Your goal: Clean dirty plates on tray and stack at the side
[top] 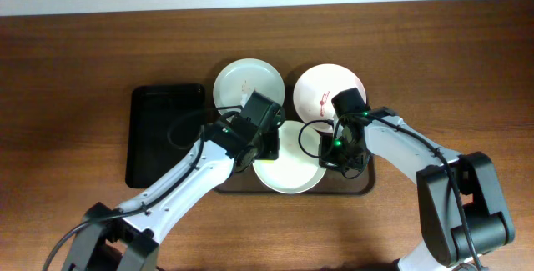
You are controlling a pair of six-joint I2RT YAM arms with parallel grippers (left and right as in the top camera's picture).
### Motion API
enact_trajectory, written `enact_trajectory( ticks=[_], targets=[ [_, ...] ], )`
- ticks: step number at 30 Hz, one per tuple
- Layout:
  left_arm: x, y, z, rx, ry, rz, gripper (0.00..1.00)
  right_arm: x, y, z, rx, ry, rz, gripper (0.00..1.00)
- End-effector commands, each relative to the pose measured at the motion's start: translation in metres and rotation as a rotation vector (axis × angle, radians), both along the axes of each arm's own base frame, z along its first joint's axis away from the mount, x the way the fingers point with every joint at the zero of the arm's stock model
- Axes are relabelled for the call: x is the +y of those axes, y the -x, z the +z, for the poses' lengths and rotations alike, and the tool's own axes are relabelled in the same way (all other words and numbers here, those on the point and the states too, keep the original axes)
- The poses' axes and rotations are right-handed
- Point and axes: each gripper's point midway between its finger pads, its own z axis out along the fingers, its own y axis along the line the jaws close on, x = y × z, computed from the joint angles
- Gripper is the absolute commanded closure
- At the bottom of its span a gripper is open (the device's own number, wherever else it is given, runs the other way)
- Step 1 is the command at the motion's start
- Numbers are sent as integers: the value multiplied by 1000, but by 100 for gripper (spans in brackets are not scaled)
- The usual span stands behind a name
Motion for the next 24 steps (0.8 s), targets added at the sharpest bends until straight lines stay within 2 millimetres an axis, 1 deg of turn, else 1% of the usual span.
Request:
enact_trajectory(
  ticks=[1,3,6,9,14,20,23,24],
  targets=[
    [-20,7,-21,104,97,-9,100,-7,-1,-2,-9,37,-4,93],
    [-34,11,-28,145,157,-44,100,-7,0,-2,-8,38,-4,93],
    [-48,15,-37,190,213,-80,100,-7,0,-2,-8,38,-4,94],
    [-58,17,-45,221,256,-106,100,-7,0,-2,-6,38,-4,93],
    [-70,18,-61,265,300,-126,100,-7,0,-2,-6,38,-4,94],
    [-67,27,-89,333,266,-119,100,-7,0,-2,-6,38,-4,94],
    [-56,30,-99,354,211,-91,100,-7,0,-2,-5,38,-4,93],
    [-49,30,-101,355,182,-74,100,-7,0,-2,-6,38,-4,94]
  ],
)
